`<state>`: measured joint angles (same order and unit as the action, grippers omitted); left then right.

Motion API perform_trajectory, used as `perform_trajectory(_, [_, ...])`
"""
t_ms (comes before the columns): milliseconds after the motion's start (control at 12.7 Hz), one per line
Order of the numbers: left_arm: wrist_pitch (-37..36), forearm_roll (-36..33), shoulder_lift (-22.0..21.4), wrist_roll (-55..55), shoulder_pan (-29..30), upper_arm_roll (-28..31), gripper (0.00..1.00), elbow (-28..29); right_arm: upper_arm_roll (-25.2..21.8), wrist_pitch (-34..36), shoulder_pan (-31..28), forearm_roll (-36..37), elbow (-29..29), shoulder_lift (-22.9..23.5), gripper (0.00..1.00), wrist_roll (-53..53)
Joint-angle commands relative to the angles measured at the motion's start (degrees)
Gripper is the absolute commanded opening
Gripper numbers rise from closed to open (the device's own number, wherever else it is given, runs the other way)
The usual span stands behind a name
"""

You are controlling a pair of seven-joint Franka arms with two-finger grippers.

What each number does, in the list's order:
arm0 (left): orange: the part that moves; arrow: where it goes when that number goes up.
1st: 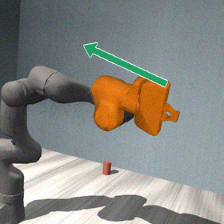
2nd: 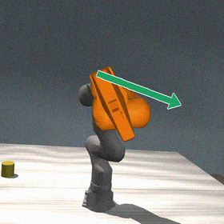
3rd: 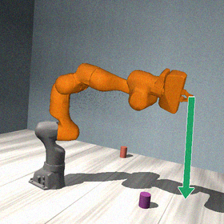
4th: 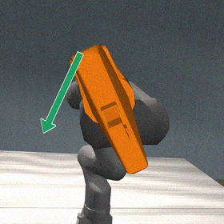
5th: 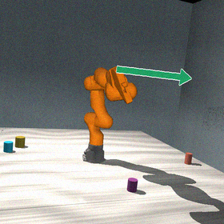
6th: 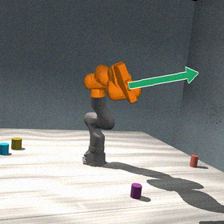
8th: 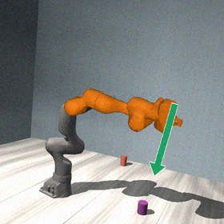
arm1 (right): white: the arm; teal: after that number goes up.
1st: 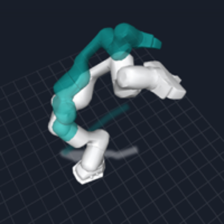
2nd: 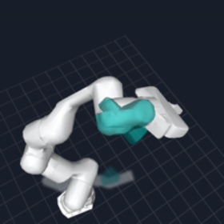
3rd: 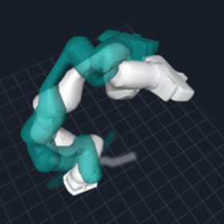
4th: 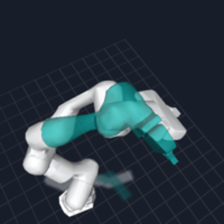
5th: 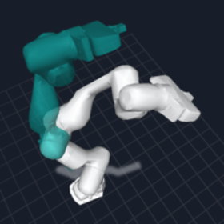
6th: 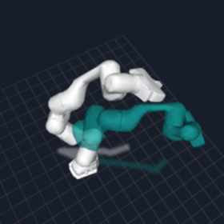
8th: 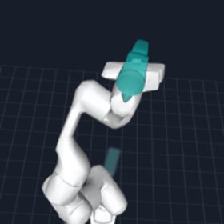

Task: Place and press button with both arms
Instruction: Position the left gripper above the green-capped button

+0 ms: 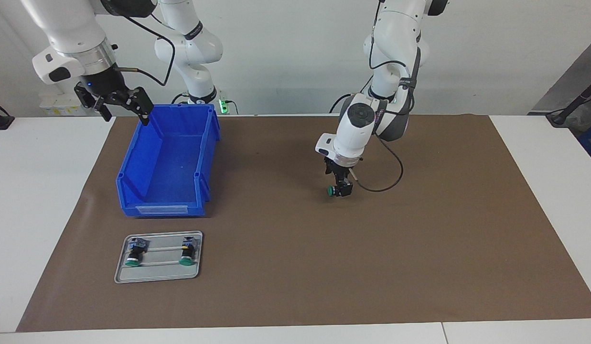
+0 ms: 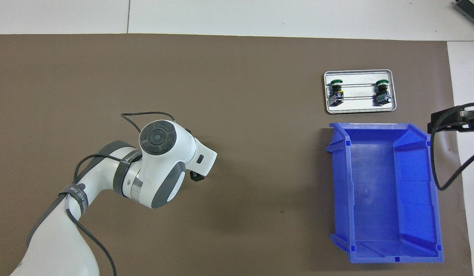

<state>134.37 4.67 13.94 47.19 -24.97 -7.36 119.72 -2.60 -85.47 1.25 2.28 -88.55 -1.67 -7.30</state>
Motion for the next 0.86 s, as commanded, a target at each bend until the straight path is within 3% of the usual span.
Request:
perform_trajectory(0, [2.5,0.1,-0.8,1.0,-1.4,0.9,1.00,2.9,0.3,-1.2,-0.7,0.2,-2.2,-1.7,1.00,1.8])
perform_trajectory(550, [9.2,0.0,0.6,1.0,-1.9,1.0,0.99,6.1,0.3,-1.0,-0.5,0.1,-2.2,-1.8,1.00,1.8])
perform_trajectory(785, [9.0,-0.2,0.6,1.0,-2.4,1.1,0.80,6.1,0.3,-1.0,-0.4,0.2,-2.2,-1.8,1.00,1.8])
